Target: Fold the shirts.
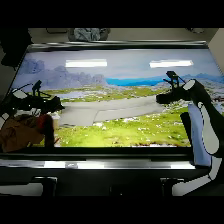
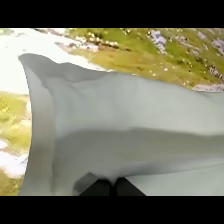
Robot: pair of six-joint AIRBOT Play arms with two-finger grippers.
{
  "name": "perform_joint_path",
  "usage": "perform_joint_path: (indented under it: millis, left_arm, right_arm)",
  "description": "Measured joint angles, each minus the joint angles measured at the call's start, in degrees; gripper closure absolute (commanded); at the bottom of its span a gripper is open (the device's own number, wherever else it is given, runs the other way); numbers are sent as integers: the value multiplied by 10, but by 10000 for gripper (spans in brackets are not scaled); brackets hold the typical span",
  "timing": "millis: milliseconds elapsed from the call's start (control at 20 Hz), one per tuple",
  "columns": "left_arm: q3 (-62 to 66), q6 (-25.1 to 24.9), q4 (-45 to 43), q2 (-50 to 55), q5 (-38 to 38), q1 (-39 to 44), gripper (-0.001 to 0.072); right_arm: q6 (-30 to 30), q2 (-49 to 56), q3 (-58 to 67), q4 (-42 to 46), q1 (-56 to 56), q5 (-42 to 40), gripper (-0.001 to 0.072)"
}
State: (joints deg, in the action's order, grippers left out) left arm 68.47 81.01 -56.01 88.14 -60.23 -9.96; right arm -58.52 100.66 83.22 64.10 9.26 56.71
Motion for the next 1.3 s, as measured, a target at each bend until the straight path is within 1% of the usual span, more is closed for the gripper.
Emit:
perform_joint_path:
  millis: [50,100,150,200,450,600,700,800,850,900,950,1000,1050,1100,1150,1200,1250,1300]
  left_arm:
    - [5,0,1,14,-1,2,448]
    - [9,0,1,24,-5,2,239]
    - [13,0,2,30,-7,2,154]
    - [19,0,4,33,-10,0,155]
    - [61,-1,5,8,-52,-14,156]
    - [71,-10,5,-35,-65,-3,157]
    - [74,-11,5,-64,-70,12,157]
    - [76,-13,6,-89,-74,29,156]
    - [76,-13,6,-99,-75,38,157]
    - [76,-14,6,-109,-76,48,157]
    - [76,-14,6,-115,-78,59,158]
    - [76,-14,6,-120,-78,69,172]
    - [76,-14,6,-122,-78,80,184]
    - [75,-14,6,-123,-77,92,200]
    - [74,-13,6,-123,-73,104,356]
    - [70,-13,6,-122,-64,118,577]
    - [66,-13,6,-118,-50,133,661]
    - [60,-14,6,-113,-29,150,663]
  right_arm:
    - [-3,9,2,-1,-1,3,550]
    - [-4,14,3,-3,-1,6,316]
    - [-5,16,4,-7,-1,8,67]
    - [-5,15,5,-11,0,12,14]
    - [-1,-12,12,-18,47,40,12]
    - [-13,4,13,-35,77,73,3]
    - [-16,25,14,-66,80,96,4]
    - [-19,46,15,-101,78,108,12]
    - [-22,55,15,-120,75,108,42]
    - [-25,61,16,-129,70,106,110]
    - [-31,69,16,-140,65,106,421]
    - [-36,76,15,-140,60,103,642]
    - [-44,80,13,-145,57,104,661]
    - [-41,79,14,-143,52,104,661]
    - [-33,77,13,-150,50,106,662]
    - [-21,68,13,-153,48,110,662]
    - [-10,54,14,-169,48,114,662]
    - [0,35,14,-180,47,120,662]
